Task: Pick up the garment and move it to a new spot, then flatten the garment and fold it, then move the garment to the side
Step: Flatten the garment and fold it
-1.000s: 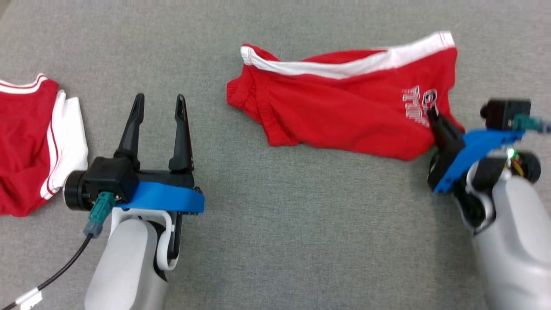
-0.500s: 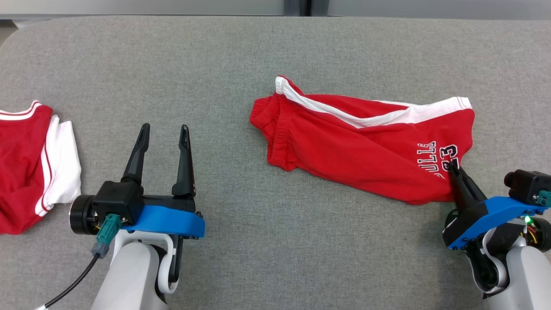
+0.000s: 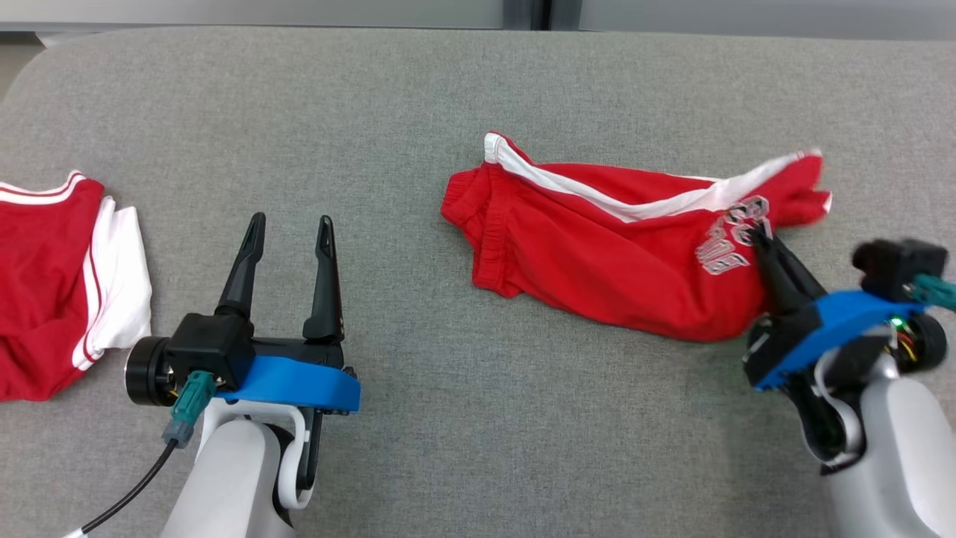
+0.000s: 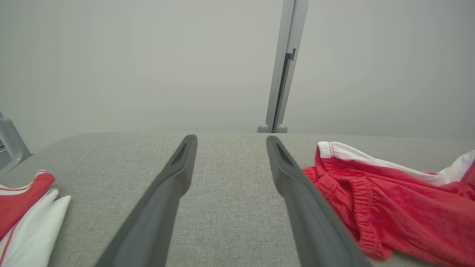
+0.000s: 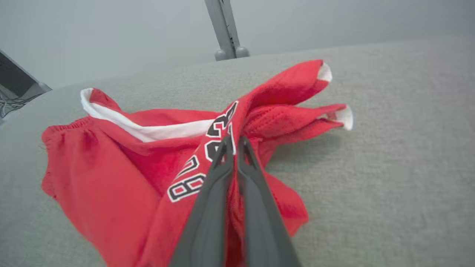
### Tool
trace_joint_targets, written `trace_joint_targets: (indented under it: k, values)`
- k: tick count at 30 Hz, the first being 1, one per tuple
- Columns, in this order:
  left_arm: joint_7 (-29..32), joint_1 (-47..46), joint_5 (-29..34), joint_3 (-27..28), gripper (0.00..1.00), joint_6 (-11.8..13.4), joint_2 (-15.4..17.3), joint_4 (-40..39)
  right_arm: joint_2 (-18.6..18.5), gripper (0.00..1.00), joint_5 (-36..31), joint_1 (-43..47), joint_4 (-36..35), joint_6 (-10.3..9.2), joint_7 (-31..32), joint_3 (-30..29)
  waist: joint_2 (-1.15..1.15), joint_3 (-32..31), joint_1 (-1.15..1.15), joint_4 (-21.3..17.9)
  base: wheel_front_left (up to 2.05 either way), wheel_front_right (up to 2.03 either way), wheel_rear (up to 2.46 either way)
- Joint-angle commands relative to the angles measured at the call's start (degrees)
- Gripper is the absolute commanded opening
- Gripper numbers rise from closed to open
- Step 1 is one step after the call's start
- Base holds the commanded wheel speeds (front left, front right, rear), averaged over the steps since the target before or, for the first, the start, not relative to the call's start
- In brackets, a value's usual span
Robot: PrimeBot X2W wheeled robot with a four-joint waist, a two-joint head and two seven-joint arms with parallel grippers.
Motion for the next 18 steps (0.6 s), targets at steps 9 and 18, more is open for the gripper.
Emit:
trace_joint_targets:
  k: [9,18]
  values:
    - [-0.4,-1.7,-0.4,-0.7,1.0,-0.1,-0.3,0.4,2.1,0.0,-0.3,-8.1,-3.8,0.03,6.7,14.6,-0.01,-0.3,0.0,1.7,0.0,0.0,0.0]
    - [-0.6,-2.2,-1.2,-1.6,1.0,-0.1,-1.5,1.6,3.0,0.31,5.5,-12.9,7.3,0.03,3.1,25.1,-0.01,0.4,0.0,5.4,0.0,0.0,0.0]
